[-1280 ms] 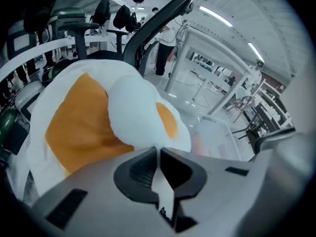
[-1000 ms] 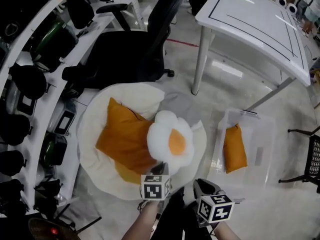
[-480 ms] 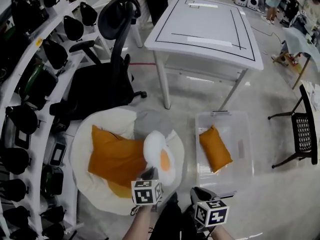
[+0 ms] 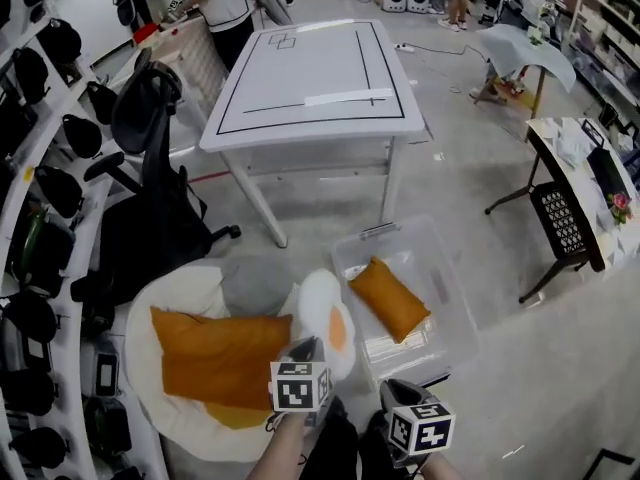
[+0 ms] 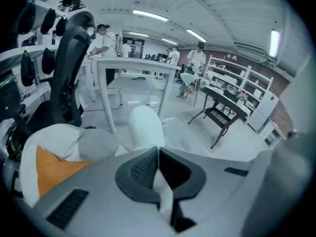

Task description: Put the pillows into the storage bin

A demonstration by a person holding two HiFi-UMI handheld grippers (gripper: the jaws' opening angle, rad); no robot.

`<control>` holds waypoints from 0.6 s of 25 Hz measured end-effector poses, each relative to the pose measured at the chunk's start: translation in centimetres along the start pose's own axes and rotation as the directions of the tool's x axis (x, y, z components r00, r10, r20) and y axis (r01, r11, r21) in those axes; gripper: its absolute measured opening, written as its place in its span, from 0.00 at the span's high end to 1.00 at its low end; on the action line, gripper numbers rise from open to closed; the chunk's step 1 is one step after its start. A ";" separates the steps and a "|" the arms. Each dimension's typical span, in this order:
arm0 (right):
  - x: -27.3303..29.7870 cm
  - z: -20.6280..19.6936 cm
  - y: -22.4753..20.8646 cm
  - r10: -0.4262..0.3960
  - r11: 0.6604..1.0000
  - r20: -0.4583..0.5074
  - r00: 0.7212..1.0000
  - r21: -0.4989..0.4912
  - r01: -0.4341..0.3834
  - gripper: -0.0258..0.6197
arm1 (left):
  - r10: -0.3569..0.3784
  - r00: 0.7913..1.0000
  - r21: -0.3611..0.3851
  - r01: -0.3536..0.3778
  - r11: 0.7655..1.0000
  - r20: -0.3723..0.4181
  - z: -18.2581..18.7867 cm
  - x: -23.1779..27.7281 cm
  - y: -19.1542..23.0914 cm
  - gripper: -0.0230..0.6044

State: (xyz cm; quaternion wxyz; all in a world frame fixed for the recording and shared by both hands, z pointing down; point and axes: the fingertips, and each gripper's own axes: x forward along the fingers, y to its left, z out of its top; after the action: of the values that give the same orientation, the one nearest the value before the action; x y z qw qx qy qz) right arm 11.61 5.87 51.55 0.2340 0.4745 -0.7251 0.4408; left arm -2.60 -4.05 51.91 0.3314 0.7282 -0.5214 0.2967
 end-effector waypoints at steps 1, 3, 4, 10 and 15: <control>-0.6 -0.2 -0.9 -0.015 1.000 0.010 1.000 0.020 0.015 0.90 | -0.020 1.000 0.026 0.020 0.999 -0.003 0.3 0.5 -1.4 0.94; -1.7 -0.9 -2.6 -0.047 0.997 0.029 0.998 0.063 0.045 0.90 | -0.061 0.998 0.078 0.062 0.995 -0.014 0.7 1.5 -4.1 0.94; -2.2 -1.2 -3.5 -0.063 0.995 0.037 0.997 0.085 0.059 0.90 | -0.083 0.996 0.102 0.085 0.991 -0.023 0.8 2.0 -5.5 0.94; -5.6 -3.5 -8.6 -0.160 0.966 0.076 0.984 0.216 0.140 0.90 | -0.188 0.977 0.245 0.208 0.947 -0.102 0.1 5.4 -13.9 0.94; -8.5 -5.7 -12.4 -0.239 0.926 0.100 0.966 0.324 0.196 0.90 | -0.244 0.956 0.358 0.288 0.888 -0.164 -1.1 7.8 -20.5 0.94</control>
State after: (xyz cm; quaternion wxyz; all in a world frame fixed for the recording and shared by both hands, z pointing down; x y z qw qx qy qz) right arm 25.99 12.87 53.21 0.1534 0.6121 -0.6038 0.4871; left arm 19.06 -2.72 55.13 0.2518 0.8247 -0.3296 0.3846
